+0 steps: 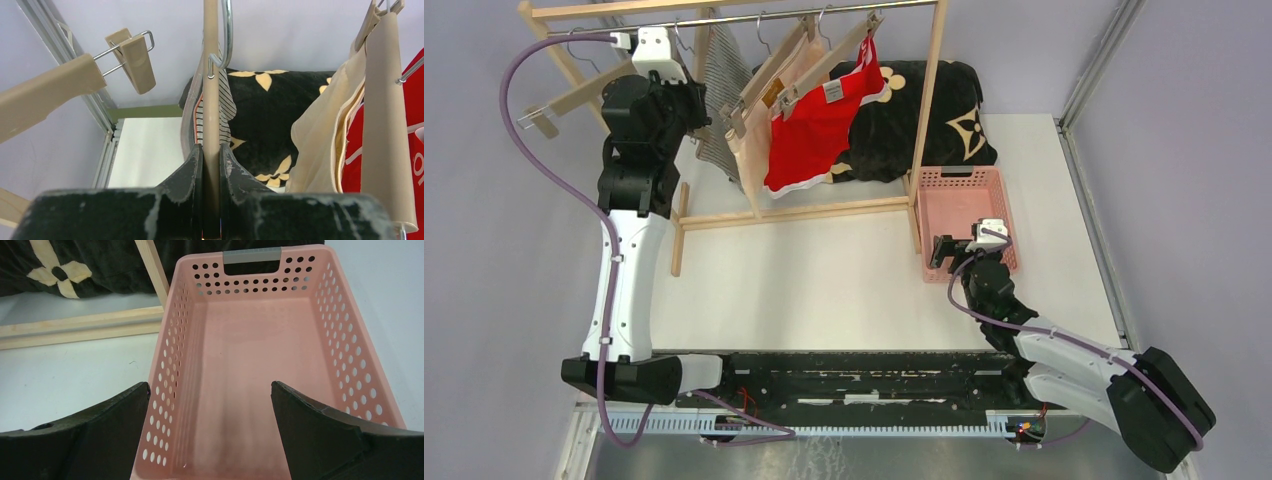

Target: Remove the underwear clipped to the hanger

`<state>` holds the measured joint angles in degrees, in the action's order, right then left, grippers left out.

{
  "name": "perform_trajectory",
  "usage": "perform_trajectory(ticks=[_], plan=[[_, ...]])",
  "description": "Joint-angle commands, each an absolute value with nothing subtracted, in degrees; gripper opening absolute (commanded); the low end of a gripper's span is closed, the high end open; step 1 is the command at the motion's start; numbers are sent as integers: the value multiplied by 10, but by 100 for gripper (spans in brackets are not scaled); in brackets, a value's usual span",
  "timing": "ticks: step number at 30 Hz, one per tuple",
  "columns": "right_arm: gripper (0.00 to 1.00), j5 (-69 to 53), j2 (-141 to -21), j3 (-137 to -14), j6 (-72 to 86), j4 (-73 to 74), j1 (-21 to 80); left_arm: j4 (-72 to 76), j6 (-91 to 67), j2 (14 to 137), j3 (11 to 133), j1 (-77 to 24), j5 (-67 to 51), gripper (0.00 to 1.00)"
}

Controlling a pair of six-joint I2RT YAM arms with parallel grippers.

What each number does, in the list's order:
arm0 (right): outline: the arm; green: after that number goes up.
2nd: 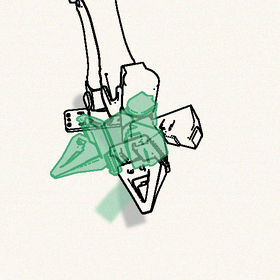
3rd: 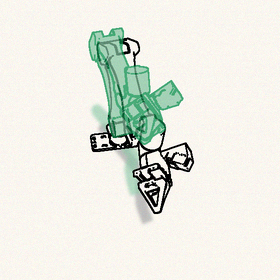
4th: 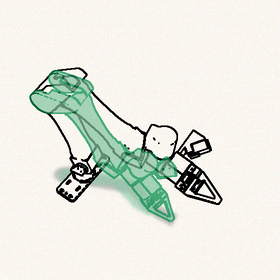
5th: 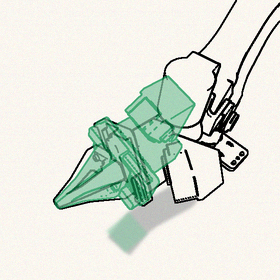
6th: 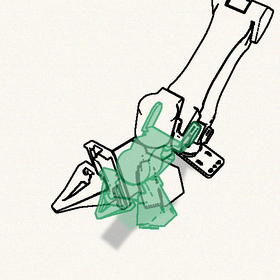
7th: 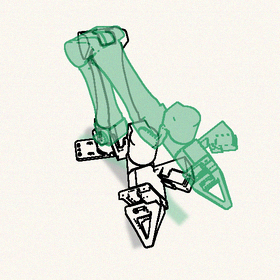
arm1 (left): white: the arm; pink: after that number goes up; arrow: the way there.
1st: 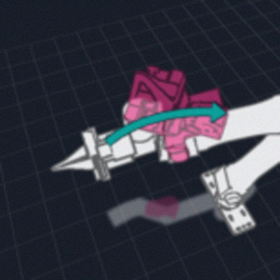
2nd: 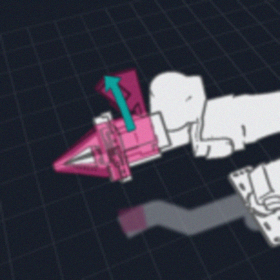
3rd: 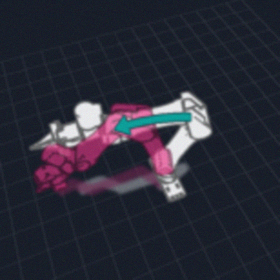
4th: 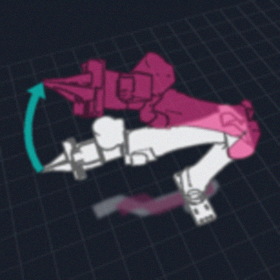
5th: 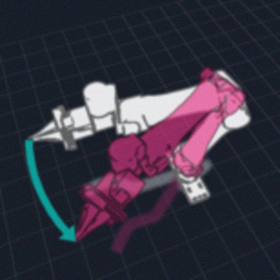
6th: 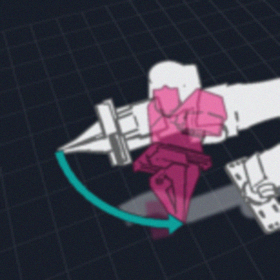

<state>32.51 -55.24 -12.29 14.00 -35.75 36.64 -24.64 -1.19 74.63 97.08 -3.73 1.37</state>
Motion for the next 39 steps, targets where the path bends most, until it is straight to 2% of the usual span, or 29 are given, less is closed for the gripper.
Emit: perform_trajectory(ticks=[1, 14, 29, 39], plan=[[100, 325, -564, -125, 132, -390, 368, -131, -26, 717, 957, -37, 23, 3], [100, 324, -584, -131, 130, -398, 368, -121, -24, 724, 991, -38, 6, 3], [100, 321, -590, -130, 135, -401, 368, -91, -18, 637, 868, -38, 33, 3], [100, 317, -585, -137, 135, -390, 368, -214, -87, 554, 763, -38, 68, 3]])
